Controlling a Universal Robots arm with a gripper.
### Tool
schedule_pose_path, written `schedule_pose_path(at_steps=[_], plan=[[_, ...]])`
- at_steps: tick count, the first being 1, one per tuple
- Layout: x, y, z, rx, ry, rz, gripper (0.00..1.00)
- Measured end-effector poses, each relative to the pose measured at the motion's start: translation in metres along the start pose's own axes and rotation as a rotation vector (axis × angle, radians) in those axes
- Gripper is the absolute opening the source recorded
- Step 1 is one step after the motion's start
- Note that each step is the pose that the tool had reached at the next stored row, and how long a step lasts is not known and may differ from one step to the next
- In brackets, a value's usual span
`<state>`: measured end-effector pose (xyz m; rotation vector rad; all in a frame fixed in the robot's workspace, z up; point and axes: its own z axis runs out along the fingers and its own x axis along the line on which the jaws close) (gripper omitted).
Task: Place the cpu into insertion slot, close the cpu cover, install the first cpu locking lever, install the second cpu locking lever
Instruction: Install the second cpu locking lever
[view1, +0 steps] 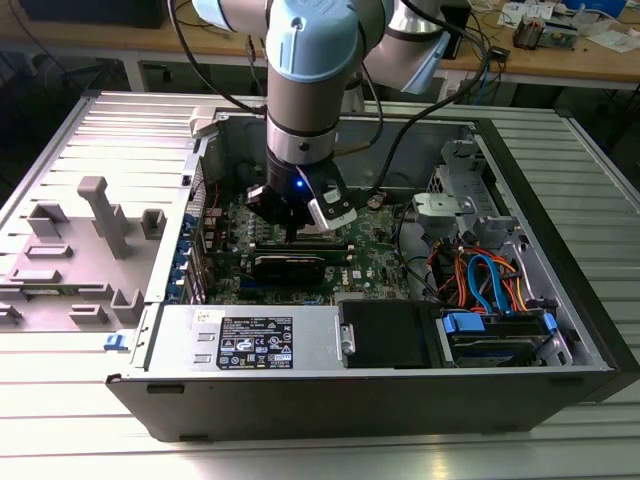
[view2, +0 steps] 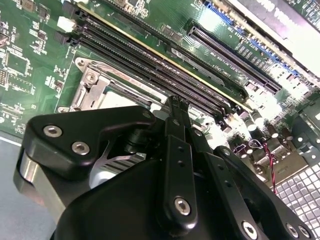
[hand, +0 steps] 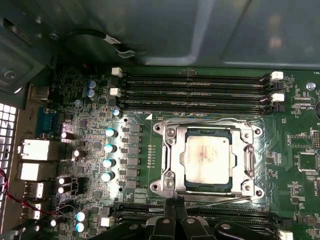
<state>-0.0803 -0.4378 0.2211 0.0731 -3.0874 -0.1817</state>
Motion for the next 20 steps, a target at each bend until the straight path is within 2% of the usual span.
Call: schedule_pose_path(at_steps=[4,8,11,20], plan=[[0.0044,-0.0002,0.0031,-0.0020,0.0026,-0.016,0.11],[0.0044,-0.0003,0.0045,-0.0100,0.0031,-0.024,0.11],[0.0048,-0.0003,0.0046,-0.0213,0.0032,-0.031,0.11],[0.0063,-0.0005,0.0064,-0.0218,0.0039,-0.037,0.11]])
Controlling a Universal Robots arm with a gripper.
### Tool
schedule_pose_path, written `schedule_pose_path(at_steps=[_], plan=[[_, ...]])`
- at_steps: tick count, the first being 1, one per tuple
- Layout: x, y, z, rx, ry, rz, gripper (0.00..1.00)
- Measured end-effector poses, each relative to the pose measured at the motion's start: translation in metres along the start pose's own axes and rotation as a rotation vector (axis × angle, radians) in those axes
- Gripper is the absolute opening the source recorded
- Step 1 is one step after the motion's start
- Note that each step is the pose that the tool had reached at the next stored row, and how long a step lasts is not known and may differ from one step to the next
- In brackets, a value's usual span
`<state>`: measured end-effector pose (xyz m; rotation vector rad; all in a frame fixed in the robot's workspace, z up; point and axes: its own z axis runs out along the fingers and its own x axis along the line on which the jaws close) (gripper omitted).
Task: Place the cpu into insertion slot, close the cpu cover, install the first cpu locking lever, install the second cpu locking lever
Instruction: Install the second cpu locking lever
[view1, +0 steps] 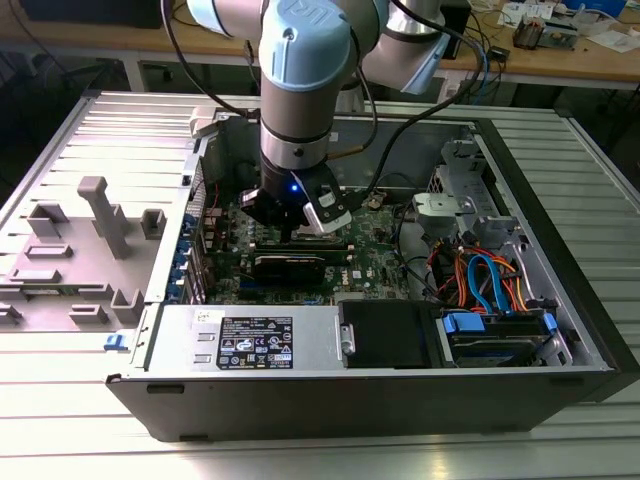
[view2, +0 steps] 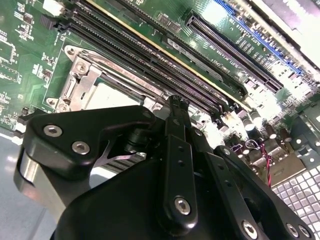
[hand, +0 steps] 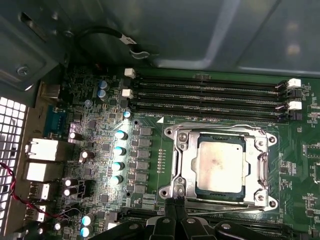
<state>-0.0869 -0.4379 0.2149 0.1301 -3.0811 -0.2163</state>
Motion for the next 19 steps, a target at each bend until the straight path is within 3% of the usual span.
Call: schedule_pose_path(at_steps=[19], plan=[[0.0006,-0.0007,0.0053,-0.0019,0.0000,-0.002,0.11]])
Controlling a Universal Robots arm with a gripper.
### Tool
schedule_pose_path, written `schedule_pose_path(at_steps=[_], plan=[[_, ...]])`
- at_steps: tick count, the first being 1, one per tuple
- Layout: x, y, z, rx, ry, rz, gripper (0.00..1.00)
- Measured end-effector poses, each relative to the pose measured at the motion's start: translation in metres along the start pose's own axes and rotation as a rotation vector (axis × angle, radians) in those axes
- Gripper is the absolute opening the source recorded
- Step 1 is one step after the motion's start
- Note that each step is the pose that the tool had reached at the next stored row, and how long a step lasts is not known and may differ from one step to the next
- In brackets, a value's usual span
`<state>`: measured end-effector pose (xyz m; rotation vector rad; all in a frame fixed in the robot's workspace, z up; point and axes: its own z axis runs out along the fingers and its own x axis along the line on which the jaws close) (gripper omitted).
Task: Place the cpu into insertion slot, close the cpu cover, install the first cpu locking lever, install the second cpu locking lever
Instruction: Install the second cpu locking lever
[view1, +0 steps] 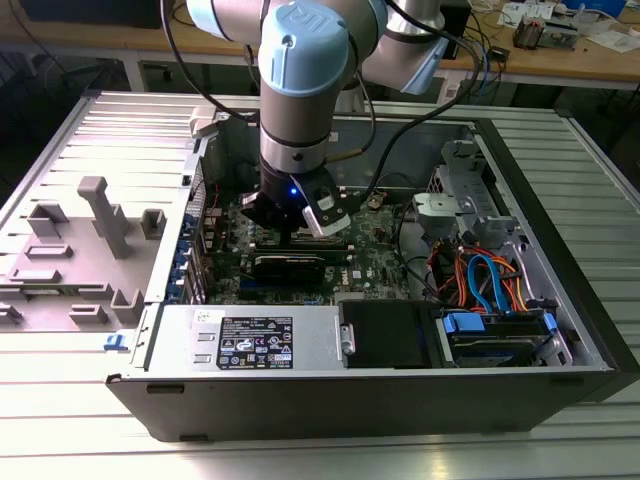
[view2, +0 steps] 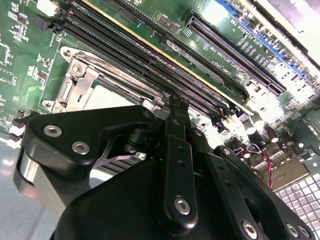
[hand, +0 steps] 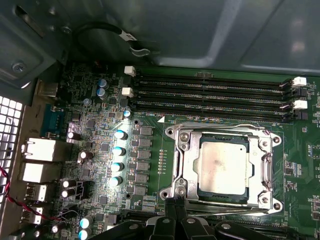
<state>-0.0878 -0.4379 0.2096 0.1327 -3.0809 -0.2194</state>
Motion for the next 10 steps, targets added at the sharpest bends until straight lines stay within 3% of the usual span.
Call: schedule_pose_path(at_steps=[6,10], plan=[[0.0016,-0.0002,0.0021,-0.0039,-0.0003,0.000,0.11],[0.0018,-0.0004,0.0043,-0.0176,-0.0015,-0.001,0.11]])
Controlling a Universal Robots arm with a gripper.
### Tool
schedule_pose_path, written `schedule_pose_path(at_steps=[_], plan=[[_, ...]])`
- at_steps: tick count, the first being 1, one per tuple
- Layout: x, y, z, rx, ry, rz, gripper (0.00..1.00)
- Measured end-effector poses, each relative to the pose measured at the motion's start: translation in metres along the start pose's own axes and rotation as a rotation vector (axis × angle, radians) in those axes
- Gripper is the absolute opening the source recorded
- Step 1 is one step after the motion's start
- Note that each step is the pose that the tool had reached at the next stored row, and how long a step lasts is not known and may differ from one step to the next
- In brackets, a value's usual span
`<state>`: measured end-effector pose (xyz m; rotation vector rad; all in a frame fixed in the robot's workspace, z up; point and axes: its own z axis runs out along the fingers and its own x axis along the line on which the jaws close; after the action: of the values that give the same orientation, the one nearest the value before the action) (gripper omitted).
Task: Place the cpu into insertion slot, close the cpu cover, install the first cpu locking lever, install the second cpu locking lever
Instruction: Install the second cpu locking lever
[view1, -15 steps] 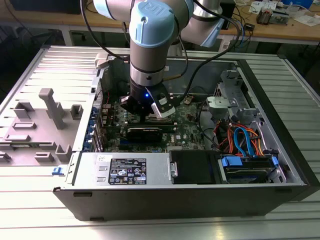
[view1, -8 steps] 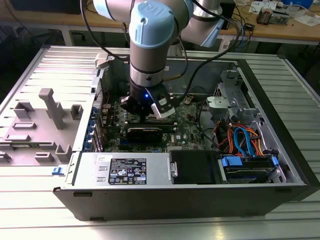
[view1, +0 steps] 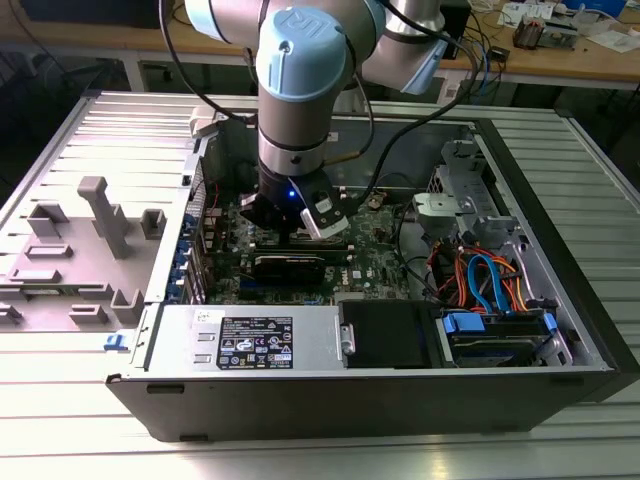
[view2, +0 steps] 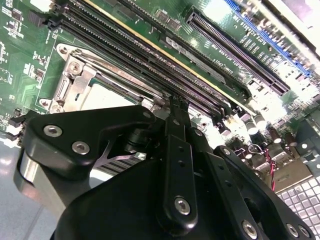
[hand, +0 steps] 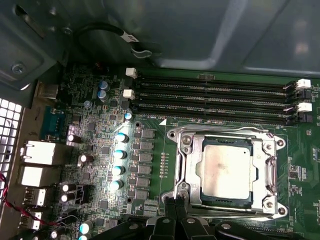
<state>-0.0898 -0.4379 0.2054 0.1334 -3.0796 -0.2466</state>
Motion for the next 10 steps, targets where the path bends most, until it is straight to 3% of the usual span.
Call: schedule_pose_path(at_steps=[10], plan=[[0.0001,-0.0007,0.0042,-0.0235,-0.0017,-0.002,0.11]])
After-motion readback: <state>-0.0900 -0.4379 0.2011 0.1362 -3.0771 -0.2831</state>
